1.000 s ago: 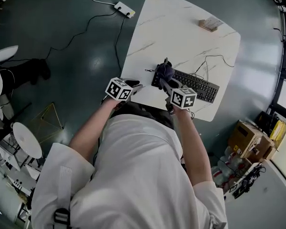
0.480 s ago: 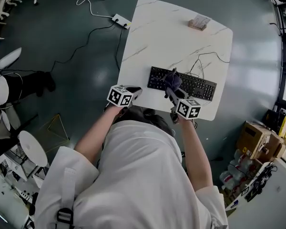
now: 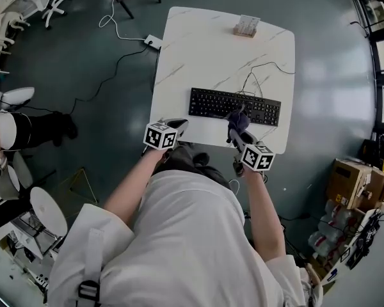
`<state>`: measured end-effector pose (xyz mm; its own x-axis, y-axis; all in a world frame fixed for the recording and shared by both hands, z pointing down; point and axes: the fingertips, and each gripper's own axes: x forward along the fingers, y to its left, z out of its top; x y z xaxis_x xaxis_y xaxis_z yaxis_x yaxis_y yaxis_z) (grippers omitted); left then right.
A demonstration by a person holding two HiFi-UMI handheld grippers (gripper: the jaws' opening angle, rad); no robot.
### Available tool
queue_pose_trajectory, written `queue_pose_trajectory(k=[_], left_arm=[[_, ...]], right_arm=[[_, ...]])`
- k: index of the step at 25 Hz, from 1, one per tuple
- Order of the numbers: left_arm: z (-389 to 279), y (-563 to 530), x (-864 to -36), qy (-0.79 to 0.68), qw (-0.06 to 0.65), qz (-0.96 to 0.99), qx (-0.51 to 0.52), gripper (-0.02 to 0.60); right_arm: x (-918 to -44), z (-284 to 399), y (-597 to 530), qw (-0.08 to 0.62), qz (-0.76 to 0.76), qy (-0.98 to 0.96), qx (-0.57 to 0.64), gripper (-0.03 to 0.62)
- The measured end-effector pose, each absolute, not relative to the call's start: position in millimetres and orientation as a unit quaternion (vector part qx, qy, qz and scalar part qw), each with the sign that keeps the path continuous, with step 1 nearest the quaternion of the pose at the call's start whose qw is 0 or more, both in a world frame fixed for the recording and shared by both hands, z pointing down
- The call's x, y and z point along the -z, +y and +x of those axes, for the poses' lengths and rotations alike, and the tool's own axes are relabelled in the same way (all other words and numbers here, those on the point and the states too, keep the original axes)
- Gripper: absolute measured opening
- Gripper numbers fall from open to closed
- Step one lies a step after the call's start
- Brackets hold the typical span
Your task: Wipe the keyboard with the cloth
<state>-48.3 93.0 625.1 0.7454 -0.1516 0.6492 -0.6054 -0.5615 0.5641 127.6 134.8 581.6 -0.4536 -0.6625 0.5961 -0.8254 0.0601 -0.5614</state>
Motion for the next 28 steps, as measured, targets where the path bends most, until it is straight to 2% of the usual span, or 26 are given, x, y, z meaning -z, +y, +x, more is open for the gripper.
queue_pose_trajectory(k=[13,20,28], left_arm=[[-33.2,156.1,-574.1,-0.263,0.379,0.859,-0.222,0.006],[-58.3,175.3,-545.3,-0.291,0.379,0.859,-0.184,0.006],[-93.2,179.5,-533.3,-0.305,0.364,0.857,-0.198,0.007]], right_arm=[[-535.4,188.5,240.2,0.049,0.564,-0.722,-0.397,0.090],[-518.0,198.7,259.9,0.065,0.598,-0.723,-0.340,0.090],[-495.1,192.9,259.0,0.074,0.618,-0.721,-0.306,0.091]])
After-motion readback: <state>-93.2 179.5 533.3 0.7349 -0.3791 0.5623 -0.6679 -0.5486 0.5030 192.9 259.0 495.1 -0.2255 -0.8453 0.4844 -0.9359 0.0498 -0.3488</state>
